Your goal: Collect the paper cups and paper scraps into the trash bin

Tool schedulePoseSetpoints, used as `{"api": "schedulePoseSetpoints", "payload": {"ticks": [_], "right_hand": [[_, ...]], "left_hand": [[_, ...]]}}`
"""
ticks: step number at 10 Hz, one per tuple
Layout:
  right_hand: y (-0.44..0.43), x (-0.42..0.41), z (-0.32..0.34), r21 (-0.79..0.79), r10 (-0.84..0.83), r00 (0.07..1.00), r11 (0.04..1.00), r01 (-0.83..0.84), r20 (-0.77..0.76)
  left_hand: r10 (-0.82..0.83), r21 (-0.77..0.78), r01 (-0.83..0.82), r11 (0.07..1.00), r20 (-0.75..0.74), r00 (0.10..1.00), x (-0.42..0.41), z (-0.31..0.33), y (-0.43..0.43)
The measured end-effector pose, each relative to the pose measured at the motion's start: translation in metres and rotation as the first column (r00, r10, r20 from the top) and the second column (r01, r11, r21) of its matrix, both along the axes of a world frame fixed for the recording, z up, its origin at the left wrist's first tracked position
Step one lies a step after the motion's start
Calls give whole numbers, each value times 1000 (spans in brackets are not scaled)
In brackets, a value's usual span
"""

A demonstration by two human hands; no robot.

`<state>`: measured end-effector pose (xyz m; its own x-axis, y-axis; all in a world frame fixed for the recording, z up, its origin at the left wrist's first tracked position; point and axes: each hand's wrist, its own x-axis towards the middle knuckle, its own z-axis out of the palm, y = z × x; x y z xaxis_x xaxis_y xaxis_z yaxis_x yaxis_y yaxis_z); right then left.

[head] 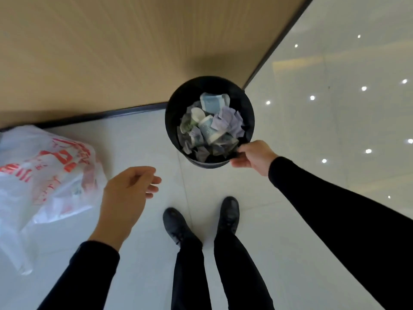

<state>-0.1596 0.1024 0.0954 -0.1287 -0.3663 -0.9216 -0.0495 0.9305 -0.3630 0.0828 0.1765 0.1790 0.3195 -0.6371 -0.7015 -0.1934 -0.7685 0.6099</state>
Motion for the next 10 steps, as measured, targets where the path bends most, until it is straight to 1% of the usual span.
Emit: {"api": "schedulePoseSetpoints", "payload": {"ticks": [2,3,5,7,8,9,10], "right_hand": [[-13,6,-82,39,16,1000,999,-17,24],[-19,10,-107,32,20,999,999,-21,34],[-28,9,-139,40,64,998,997,-65,7],[-30,7,-152,17,69,997,998,-68,-46],[-26,11,-145,31,23,999,999,-21,-43],[-24,14,-124,50,-5,997,999,9,-80],[-26,-2,-87,-65,-46,996,997,41,-73]], "left_hand": [[-29,23,29,999,8,1000,3,-79,-29],[-14,19,14,1000,11,1000,4,-105,-48],[-18,54,18,998,6,1000,-1,-130,-66],[-27,82,24,996,27,999,-1,-134,-55],[-40,101,36,994,36,999,-5,-125,-48],[-79,95,75,993,45,996,-7,-105,-48],[-106,73,101,992,74,992,-13,-72,-53]]}}
